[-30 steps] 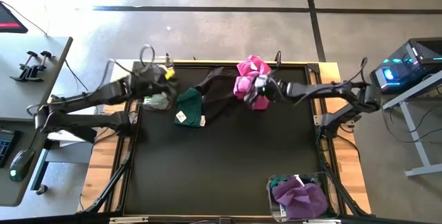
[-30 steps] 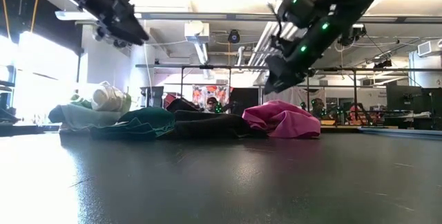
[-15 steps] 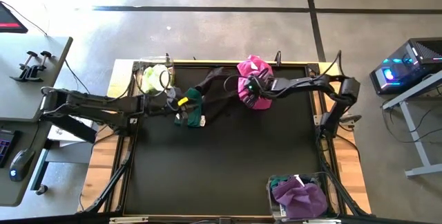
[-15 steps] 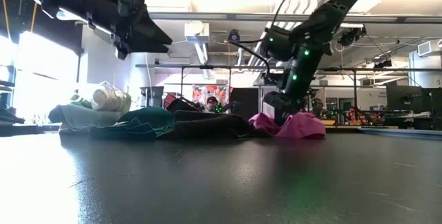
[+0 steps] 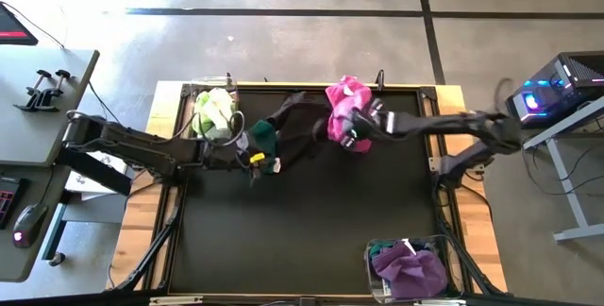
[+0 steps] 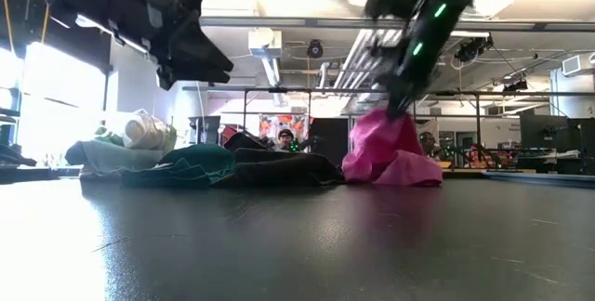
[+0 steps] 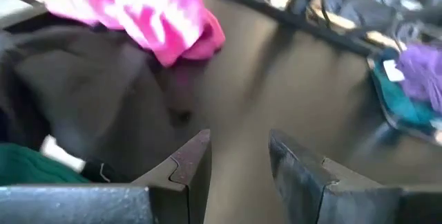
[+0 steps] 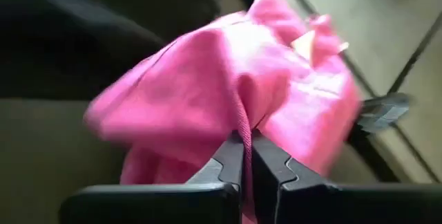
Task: Sort towels by color in basket
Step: Put the pink towel into the bottom transparent bin
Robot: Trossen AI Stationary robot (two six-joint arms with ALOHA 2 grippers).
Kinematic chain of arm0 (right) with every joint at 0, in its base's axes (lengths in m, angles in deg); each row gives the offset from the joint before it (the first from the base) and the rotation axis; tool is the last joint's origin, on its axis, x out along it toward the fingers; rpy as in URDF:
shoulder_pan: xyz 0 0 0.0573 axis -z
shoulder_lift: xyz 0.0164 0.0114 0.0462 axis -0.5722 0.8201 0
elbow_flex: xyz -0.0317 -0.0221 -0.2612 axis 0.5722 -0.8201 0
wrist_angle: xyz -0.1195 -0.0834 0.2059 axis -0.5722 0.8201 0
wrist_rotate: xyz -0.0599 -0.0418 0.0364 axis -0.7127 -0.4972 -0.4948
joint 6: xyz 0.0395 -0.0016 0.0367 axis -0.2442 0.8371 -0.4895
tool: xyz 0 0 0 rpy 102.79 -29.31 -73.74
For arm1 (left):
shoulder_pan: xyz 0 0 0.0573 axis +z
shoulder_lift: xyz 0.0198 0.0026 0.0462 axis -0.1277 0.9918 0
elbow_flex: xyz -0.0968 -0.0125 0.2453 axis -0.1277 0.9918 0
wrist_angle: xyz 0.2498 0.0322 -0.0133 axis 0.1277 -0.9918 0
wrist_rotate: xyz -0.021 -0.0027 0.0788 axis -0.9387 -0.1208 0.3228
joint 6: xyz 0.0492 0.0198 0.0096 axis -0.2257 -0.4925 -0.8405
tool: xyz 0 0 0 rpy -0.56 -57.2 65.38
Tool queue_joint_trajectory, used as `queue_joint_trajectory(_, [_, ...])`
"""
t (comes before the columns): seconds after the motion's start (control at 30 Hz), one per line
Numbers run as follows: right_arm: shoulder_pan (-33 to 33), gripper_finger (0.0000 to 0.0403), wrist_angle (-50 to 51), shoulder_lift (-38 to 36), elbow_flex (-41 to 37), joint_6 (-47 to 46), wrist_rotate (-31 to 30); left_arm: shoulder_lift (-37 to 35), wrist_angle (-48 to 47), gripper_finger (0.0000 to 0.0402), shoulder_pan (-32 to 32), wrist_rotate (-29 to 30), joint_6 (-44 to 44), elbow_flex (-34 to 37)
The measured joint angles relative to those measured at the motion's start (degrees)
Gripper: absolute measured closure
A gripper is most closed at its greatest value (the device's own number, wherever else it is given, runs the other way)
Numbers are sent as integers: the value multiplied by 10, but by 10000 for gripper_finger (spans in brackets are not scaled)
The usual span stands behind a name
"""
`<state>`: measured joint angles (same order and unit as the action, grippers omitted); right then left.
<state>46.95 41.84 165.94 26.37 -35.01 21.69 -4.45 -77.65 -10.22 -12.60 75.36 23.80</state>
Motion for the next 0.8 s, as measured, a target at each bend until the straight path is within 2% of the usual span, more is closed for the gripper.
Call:
queue_joint_trajectory(0.1, [-86,400,59,-89,0,-54,-76,16,5,273,-26,1,0,0])
queue_joint_trajectory(0.27, [-264,401,139,-206,28,-169,-250,50,12,273,-66,40,0,0])
queue_joint_trajectory(0.33, [-330,401,134,-235,49,-178,-294,64,19,273,-76,54,0,0])
queue_joint_trajectory(0.4, [-388,401,130,-252,74,-167,-311,78,34,273,-84,60,-1,0])
queue_joint_trajectory(0.63, [-576,402,12,-248,199,-11,-386,100,64,273,-86,65,-27,0])
queue_joint_trajectory(0.8, [-710,402,-164,-203,280,237,-541,100,58,273,-86,66,-26,0])
